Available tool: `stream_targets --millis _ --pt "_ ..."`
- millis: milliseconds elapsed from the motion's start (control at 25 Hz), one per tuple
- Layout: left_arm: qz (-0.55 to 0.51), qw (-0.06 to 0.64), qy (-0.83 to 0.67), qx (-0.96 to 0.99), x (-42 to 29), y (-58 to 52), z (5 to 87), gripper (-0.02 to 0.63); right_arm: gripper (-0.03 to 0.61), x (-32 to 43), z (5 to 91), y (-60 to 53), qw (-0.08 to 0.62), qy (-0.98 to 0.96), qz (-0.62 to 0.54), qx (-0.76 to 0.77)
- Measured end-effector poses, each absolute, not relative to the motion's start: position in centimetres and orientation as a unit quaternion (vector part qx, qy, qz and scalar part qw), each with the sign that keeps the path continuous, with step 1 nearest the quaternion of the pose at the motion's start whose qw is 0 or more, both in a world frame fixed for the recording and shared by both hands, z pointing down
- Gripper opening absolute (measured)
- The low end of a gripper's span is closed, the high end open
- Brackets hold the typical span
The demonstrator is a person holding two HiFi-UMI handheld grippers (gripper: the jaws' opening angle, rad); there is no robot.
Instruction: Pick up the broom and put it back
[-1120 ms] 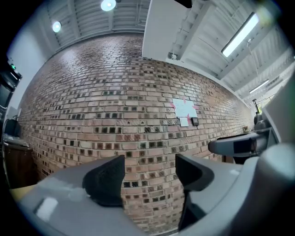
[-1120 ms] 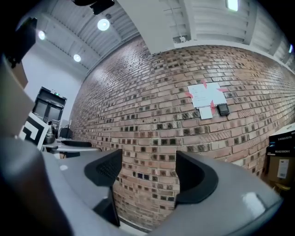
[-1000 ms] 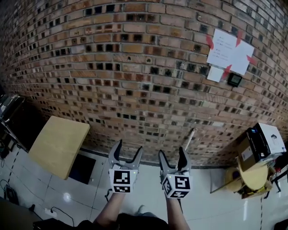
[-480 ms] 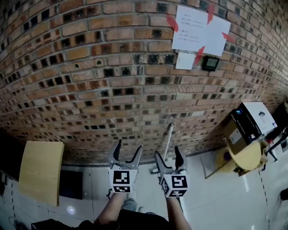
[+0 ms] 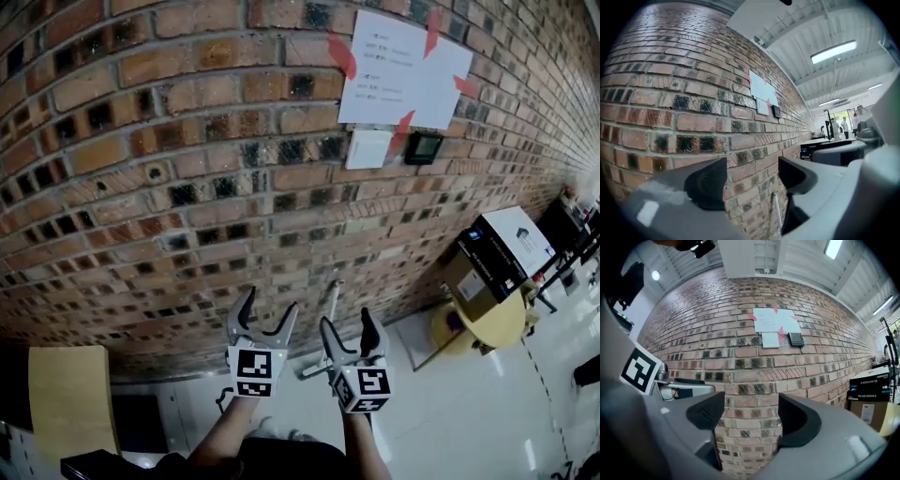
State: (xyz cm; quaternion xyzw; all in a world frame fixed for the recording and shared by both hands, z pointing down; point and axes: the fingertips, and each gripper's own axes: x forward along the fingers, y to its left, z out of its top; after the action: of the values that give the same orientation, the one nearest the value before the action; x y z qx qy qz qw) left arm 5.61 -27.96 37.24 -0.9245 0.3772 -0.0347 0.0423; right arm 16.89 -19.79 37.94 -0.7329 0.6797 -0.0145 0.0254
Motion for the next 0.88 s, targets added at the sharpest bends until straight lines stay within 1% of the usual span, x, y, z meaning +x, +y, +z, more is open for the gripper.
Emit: stream_targets --millis 200,400,520,880 --pt "-0.025 0.051 0.362 -0.930 7.4 -29.9 36.6 0.344 0.364 18.8 36.9 -22.3 0.036 0.676 -0.003 -0.736" --pt "-0.037 0.046 0.356 -0.932 8.4 -30.7 37.4 0.344 0.357 20.1 37.4 -22.7 0.036 0.668 -0.006 -0.744" --pt "-0.051 0.040 0.345 -0.937 9.2 -30.5 38.5 0.344 0.354 20.6 39.2 -22.6 0.026 0.665 -0.028 -0.746" --pt "-0.101 -0.002 0.317 -0.943 12.2 -30.6 45.0 0.344 0.352 22.8 46.5 -21.8 -0.014 0.661 -0.078 -0.746"
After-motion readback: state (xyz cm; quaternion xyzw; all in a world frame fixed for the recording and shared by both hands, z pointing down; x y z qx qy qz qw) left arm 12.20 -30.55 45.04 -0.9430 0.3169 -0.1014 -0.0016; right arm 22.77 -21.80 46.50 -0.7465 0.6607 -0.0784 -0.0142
